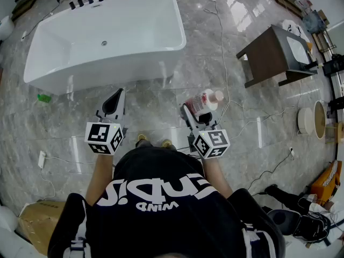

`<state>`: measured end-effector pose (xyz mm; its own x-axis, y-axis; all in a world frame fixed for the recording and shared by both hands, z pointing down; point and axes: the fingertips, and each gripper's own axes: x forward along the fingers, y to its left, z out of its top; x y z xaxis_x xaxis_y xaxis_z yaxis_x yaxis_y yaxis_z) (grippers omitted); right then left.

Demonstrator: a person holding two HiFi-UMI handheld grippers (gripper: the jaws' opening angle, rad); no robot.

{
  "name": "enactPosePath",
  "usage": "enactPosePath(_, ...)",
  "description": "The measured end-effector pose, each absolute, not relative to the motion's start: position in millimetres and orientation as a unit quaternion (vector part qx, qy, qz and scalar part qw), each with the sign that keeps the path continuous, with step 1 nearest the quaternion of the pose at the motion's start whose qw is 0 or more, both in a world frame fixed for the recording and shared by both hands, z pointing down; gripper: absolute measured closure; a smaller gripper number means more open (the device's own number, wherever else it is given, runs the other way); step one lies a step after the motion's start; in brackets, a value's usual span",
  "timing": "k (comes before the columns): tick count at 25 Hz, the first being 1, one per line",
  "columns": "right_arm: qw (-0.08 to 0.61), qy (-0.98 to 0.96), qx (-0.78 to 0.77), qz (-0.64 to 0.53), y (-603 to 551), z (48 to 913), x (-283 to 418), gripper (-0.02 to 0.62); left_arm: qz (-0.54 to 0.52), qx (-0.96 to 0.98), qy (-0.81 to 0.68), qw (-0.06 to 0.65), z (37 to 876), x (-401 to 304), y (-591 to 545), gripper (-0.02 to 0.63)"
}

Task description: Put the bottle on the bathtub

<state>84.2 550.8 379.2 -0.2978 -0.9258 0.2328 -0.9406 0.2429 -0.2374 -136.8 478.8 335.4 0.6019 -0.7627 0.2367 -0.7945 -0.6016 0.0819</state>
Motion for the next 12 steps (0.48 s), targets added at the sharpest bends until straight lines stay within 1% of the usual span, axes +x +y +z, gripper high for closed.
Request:
enactPosePath(5,0.012,-0.792,0.587,0.168,543,375,80,0.344,0.087,0.892,-0.435,0.087,333,-139,470,0.598)
enactPosePath(12,-0.004,-0.799,0.581,0.156,527,373,57,0.344,0.073,0.894,-0.43,0.099,342,-164,451,0.598)
